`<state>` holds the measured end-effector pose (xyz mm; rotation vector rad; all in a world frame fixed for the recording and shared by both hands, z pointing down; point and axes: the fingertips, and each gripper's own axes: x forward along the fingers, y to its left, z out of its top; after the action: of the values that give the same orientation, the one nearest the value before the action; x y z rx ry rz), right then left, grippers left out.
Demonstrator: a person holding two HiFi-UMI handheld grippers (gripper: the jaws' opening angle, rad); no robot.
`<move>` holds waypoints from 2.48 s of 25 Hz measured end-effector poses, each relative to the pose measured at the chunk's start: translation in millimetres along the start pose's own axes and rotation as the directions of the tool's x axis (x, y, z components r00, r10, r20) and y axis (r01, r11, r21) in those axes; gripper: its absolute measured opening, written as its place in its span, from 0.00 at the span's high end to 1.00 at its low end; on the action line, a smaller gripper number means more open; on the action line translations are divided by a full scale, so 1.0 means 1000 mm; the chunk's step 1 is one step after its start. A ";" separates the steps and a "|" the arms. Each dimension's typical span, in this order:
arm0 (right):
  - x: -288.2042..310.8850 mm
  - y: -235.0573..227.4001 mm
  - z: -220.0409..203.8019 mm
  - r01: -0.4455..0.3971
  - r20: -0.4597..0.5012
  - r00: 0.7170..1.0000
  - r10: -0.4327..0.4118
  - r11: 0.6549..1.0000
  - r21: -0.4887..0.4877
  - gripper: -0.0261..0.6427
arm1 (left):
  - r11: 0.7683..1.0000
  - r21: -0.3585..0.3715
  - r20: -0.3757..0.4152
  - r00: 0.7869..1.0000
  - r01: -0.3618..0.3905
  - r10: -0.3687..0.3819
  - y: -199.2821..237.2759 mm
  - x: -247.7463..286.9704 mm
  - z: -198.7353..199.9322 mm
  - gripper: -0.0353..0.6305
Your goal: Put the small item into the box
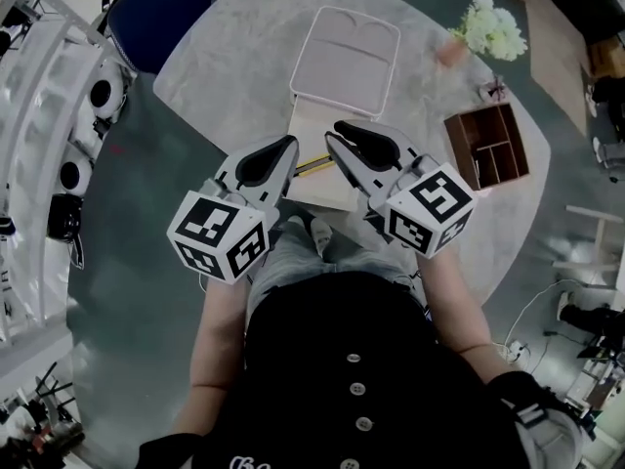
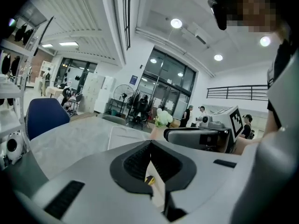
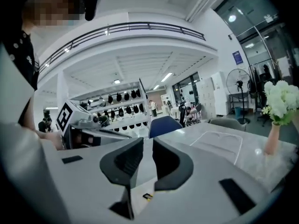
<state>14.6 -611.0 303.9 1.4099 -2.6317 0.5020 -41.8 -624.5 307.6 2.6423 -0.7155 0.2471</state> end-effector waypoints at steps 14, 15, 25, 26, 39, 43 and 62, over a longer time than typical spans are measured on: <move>-0.026 -0.003 0.006 0.005 0.147 0.989 -0.021 0.994 0.110 0.95 | 0.999 0.036 -0.034 0.999 0.020 -0.019 -0.022 0.022 -0.002 0.92; -0.027 -0.006 0.004 0.014 0.143 0.989 -0.031 0.993 0.118 0.95 | 0.999 0.035 -0.040 0.999 0.020 -0.019 -0.022 0.023 -0.004 0.92; -0.038 -0.024 -0.005 0.055 0.151 0.985 -0.079 0.986 0.156 0.96 | 0.999 0.044 -0.107 0.994 0.030 -0.025 -0.023 0.037 -0.018 0.92; -0.039 -0.025 -0.005 0.058 0.153 0.985 -0.083 0.985 0.161 0.96 | 0.999 0.042 -0.110 0.994 0.032 -0.027 -0.023 0.038 -0.019 0.92; -0.039 -0.034 -0.030 0.065 0.064 0.995 -0.079 0.980 0.190 0.96 | 0.999 0.036 -0.172 0.985 0.036 -0.029 -0.026 0.047 -0.038 0.92; -0.042 -0.034 -0.033 0.065 0.064 0.995 -0.081 0.975 0.214 0.96 | 0.999 0.031 -0.189 0.981 0.040 -0.033 -0.029 0.045 -0.043 0.92; -0.038 -0.016 -0.035 0.002 0.033 0.999 -0.007 0.986 0.166 0.96 | 0.999 0.017 -0.184 0.982 0.046 -0.042 -0.033 0.037 -0.050 0.92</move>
<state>47.6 -577.4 331.2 1.4812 -2.6658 0.7191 2.9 -594.4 352.3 2.6085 -0.5967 0.4811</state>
